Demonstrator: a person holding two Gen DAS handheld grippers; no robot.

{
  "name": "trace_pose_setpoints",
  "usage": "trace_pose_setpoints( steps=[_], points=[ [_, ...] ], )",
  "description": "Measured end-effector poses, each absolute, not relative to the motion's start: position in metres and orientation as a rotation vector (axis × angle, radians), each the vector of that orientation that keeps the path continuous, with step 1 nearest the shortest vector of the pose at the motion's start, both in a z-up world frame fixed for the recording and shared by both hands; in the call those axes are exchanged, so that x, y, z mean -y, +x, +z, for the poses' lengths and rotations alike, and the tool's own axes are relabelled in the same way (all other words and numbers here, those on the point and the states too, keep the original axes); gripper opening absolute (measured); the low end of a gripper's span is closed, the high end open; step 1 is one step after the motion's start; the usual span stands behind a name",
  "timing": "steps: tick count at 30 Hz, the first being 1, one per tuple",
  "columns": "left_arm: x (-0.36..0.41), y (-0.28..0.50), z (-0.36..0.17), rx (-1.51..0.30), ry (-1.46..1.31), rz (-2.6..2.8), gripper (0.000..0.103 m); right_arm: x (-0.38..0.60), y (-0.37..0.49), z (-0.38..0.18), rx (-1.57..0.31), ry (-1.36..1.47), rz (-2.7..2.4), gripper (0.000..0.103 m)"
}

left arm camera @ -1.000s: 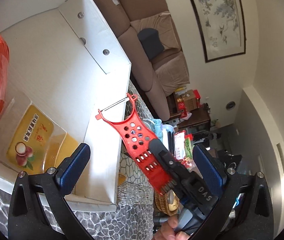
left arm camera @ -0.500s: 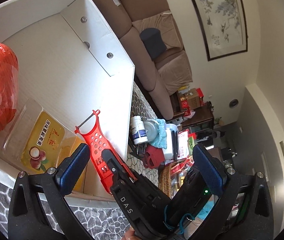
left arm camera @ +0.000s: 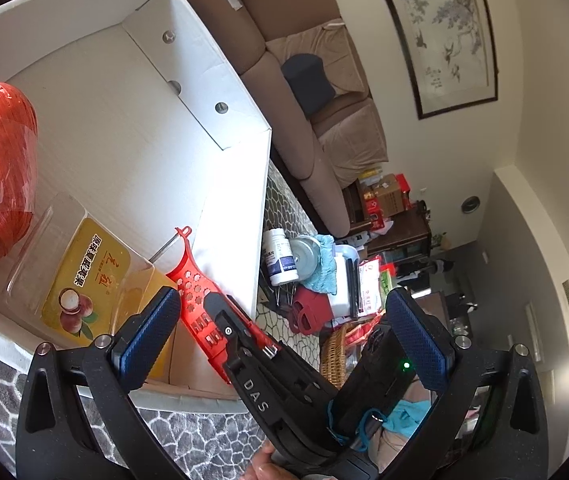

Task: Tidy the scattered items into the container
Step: 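Lower the grater into the box beside the jar and open the right gripper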

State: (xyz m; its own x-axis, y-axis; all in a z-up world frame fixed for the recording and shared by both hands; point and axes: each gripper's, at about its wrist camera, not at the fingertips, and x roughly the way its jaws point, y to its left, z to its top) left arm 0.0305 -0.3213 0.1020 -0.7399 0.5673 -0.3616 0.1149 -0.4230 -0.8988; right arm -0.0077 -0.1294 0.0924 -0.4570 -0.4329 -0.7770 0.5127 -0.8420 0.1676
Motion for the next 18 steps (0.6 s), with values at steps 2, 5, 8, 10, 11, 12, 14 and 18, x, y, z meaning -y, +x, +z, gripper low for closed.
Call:
trace_pose_setpoints(
  steps=[2,5,8,10,11,12,14,18],
  points=[
    [0.323,0.031,0.102,1.491,-0.948,2.244,0.103,0.131,-0.012,0.091,-0.096,1.153,-2.343,0.009],
    [0.327,0.031,0.102,1.496,-0.944,2.248,0.103,0.125,-0.013,0.093,-0.009,1.104,-2.419,0.009],
    [0.327,0.032,0.102,1.493,-0.943,2.248,0.103,0.122,-0.014,0.097,0.015,1.061,-2.480,0.009],
    [0.326,0.031,0.102,1.489,-0.949,2.243,0.103,0.123,-0.015,0.095,0.012,1.065,-2.488,0.009],
    [0.326,0.031,0.102,1.486,-0.952,2.241,0.103,0.124,-0.014,0.094,-0.007,1.058,-2.497,0.009],
    [0.325,0.031,0.102,1.484,-0.956,2.239,0.103,0.125,-0.013,0.095,-0.021,1.061,-2.495,0.009],
    [0.326,0.032,0.102,1.477,-0.960,2.240,0.103,0.126,-0.011,0.096,-0.037,1.084,-2.456,0.016],
    [0.328,0.033,0.102,1.474,-0.964,2.238,0.103,0.120,-0.002,0.103,-0.065,1.120,-2.352,0.036]
  ],
)
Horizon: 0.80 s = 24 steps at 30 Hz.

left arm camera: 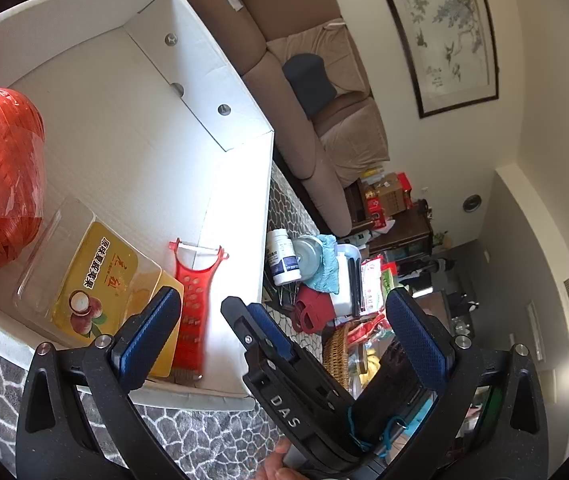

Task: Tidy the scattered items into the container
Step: 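Lower the grater into the box beside the jar and open the right gripper, then move the right gripper out of the box to the yellow clothes-peg clip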

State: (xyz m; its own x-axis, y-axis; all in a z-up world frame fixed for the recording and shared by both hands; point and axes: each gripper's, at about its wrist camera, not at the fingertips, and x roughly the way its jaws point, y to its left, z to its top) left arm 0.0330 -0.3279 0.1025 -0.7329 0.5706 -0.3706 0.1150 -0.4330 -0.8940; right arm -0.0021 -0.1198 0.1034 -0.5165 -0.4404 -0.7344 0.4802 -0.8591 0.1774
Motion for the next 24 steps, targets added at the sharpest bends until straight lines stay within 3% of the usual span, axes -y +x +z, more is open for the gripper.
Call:
trace_pose_setpoints(
  steps=[3,6,14,24],
  points=[
    [0.328,0.034,0.102,1.466,-0.971,2.239,0.103,0.114,0.007,0.110,-0.104,1.124,-2.319,0.037],
    [0.325,0.033,0.103,1.449,-0.988,2.246,0.103,0.106,0.012,0.117,-0.114,1.124,-2.310,0.052],
    [0.308,0.030,0.110,1.321,-1.077,2.329,0.103,0.079,0.018,0.117,-0.138,1.131,-2.295,0.057],
    [0.256,0.027,0.129,0.967,-1.173,2.462,0.103,0.008,-0.006,0.092,-0.079,1.196,-2.373,0.061]
  ],
)
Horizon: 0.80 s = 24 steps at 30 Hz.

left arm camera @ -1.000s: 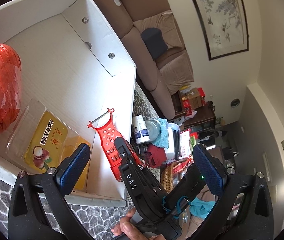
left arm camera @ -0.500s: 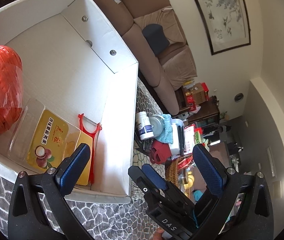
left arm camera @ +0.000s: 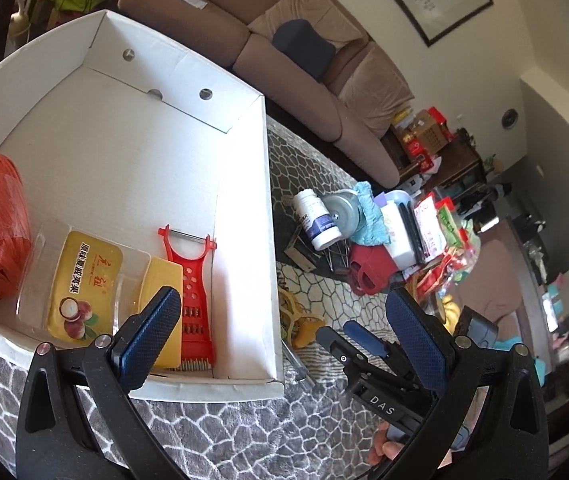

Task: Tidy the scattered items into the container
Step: 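Move the right gripper out of the box to the yellow clothes-peg clip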

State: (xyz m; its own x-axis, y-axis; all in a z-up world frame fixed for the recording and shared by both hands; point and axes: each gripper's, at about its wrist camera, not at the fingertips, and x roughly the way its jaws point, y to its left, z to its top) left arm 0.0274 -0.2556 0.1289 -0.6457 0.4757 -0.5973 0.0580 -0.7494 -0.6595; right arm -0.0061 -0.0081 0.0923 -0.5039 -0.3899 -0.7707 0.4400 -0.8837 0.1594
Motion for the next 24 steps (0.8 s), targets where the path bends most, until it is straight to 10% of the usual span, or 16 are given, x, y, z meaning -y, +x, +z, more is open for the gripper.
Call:
trace_pose_setpoints(
  steps=[24],
  points=[
    [0.129,0.025,0.132,0.711,-1.125,2.334,0.103,-0.074,-0.061,0.040,0.079,1.253,-2.297,0.061]
  ],
)
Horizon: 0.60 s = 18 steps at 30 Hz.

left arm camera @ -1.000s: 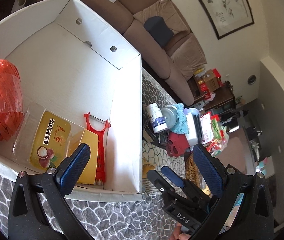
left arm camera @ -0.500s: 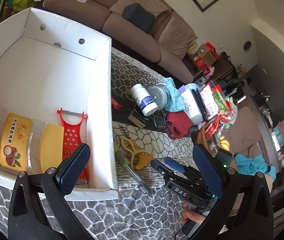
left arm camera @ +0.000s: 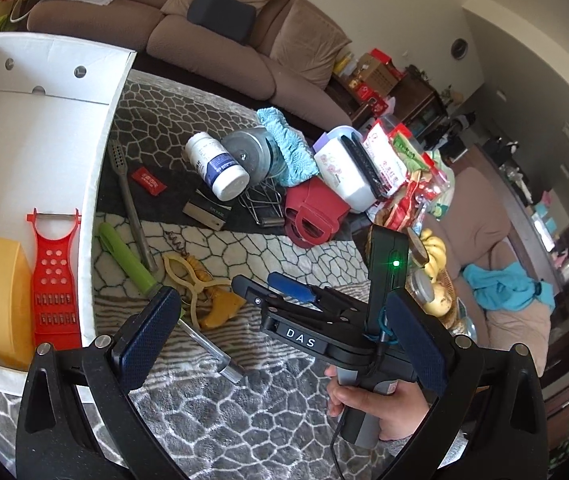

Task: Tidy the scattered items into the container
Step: 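Move the right gripper out of the box to the yellow clothes-peg clip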

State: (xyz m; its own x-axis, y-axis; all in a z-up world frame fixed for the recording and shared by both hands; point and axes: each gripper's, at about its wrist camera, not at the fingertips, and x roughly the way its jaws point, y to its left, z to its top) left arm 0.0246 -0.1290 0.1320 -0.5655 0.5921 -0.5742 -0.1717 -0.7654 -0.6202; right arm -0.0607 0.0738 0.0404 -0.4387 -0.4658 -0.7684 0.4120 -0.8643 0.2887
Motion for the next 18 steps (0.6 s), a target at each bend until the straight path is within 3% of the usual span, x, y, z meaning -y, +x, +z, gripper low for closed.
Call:
trace_pose_setpoints(
  steps=[11,14,18],
  points=[
    [0.164,0.027,0.134,0.903,-1.047,2.327,0.103,-0.048,-0.059,0.032,-0.088,1.169,-2.263,0.061],
    [0.173,0.026,0.134,0.928,-1.043,2.338,0.103,-0.039,-0.059,0.035,-0.058,1.135,-2.246,0.069],
    [0.180,0.024,0.130,0.951,-1.059,2.335,0.103,-0.014,-0.055,0.030,-0.194,1.099,-2.244,0.070]
  ],
)
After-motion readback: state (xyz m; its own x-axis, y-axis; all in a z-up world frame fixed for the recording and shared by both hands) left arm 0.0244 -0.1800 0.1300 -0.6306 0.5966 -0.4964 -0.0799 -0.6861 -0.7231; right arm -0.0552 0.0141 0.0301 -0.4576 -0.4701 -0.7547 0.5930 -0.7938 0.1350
